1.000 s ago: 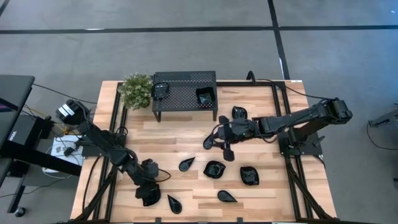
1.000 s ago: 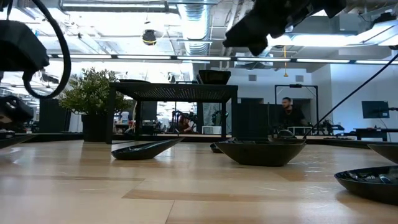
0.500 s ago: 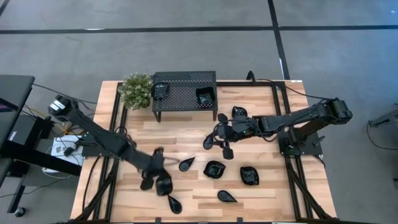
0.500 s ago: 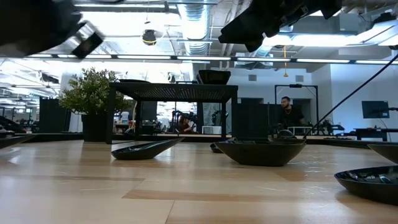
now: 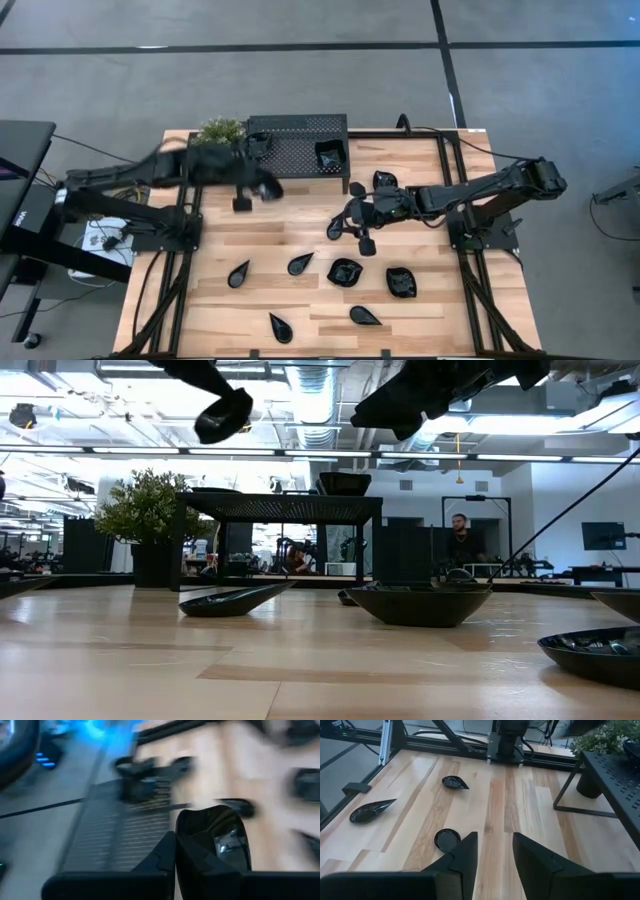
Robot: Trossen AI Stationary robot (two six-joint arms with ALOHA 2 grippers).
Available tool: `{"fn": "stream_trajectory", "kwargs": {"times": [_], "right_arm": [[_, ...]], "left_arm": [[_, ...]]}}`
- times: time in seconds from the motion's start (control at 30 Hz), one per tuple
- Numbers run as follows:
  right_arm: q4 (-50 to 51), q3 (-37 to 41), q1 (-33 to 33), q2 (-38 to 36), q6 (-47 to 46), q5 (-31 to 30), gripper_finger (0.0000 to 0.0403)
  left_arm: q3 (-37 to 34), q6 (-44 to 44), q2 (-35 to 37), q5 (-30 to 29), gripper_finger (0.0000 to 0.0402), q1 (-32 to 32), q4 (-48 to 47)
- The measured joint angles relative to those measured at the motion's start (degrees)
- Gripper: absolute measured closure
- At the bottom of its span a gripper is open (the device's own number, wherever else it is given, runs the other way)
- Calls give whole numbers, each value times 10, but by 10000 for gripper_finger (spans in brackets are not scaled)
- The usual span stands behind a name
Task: Pick & Place Mini shaped plates
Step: Stack the black leaf-shaped plate on top of the black leaf-shaped plate on the shelf
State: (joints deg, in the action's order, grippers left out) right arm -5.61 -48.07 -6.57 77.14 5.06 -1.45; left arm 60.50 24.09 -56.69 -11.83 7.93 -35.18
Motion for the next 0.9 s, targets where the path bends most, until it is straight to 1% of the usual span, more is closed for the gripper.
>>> {"fn": "stream_trajectory", "kwargs": {"times": [0.13,0.23,0.3,0.4,0.47,0.5,0.63,0.9], "right_arm": [[0,0,0,0,0,0,284],[0,0,0,0,0,0,284],[1,0,0,0,0,0,284],[4,0,0,0,0,1,284],[4,0,0,0,0,1,285],[4,0,0,0,0,1,285],[6,0,0,0,0,1,285],[6,0,0,0,0,1,285]], "left_arm": [[19,97,0,0,394,122,1],[19,133,-7,4,394,204,-4],[19,155,-16,31,394,253,-17],[19,194,-34,93,394,305,-21],[19,208,-47,125,394,325,-21],[19,210,-53,131,394,331,-20],[19,211,-77,132,394,341,-12],[19,211,-111,132,394,341,34]]}}
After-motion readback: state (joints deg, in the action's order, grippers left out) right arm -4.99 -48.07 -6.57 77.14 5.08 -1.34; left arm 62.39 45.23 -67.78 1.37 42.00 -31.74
